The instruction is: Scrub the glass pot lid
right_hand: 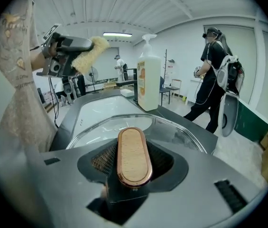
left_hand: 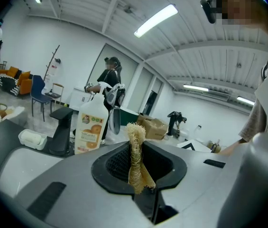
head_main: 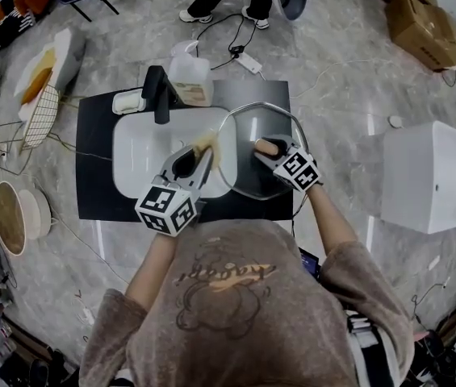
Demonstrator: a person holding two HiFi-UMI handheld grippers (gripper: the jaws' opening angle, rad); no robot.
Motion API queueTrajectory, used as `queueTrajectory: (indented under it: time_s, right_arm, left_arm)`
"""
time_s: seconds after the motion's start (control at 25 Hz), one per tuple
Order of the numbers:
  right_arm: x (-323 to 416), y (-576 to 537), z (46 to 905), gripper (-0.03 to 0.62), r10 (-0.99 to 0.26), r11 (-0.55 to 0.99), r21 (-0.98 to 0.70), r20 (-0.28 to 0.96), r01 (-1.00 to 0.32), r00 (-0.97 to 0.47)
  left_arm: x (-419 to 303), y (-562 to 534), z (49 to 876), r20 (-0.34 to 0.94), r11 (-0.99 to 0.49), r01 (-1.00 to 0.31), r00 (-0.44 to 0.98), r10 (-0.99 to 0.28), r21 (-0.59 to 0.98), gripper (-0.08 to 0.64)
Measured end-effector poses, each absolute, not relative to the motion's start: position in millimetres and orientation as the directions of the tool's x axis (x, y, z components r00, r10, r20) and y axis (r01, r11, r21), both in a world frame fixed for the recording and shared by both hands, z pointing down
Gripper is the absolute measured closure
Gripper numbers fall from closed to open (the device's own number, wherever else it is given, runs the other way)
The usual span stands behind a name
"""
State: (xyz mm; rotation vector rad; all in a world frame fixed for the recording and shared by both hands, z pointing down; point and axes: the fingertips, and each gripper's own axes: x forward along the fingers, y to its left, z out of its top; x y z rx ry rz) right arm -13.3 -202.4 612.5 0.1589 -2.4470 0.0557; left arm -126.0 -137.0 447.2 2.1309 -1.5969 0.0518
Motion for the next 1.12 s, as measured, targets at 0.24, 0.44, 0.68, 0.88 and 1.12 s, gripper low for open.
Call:
queueTrajectory:
  time_s: [0.24, 0.44, 0.68, 0.88, 1.12]
  right_arm:
    - [1.6, -201.5, 579.8, 0.411, -0.18, 0.969, -0.027, 0.594, -0.244, -0.784]
    - [32.1, -197.4, 555.5, 0.411, -0.302, 0.911, -0.085, 0.53, -0.404, -0.792]
    - [75.5, -189.5, 526.1, 0.413, -0.487, 0.784, -0.172, 0.427, -0.597, -0.762]
    - [101.0, -182.9, 504.0, 0.413, -0.568, 0.692, -0.317, 0.315, -0.649, -0.76]
    - [114.3, -172.3, 479.0, 0.413, -0.617, 0.628, -0.483, 0.169, -0.61, -0.769]
  left_arm:
    - [-126.3, -141.6, 444.0, 0.271, -0.242, -0.906, 0.344, -0.899, 0.348, 0.492]
    - [-116.9, -147.7, 444.1, 0.242, -0.293, -0.887, 0.39, -0.888, 0.357, 0.492]
    - [-100.7, -158.9, 430.6, 0.206, -0.375, -0.851, 0.467, -0.86, 0.367, 0.492]
    - [-93.3, -162.7, 414.4, 0.177, -0.421, -0.833, 0.504, -0.845, 0.36, 0.492]
    - [-86.4, -165.4, 403.8, 0.151, -0.454, -0.814, 0.532, -0.833, 0.362, 0.492]
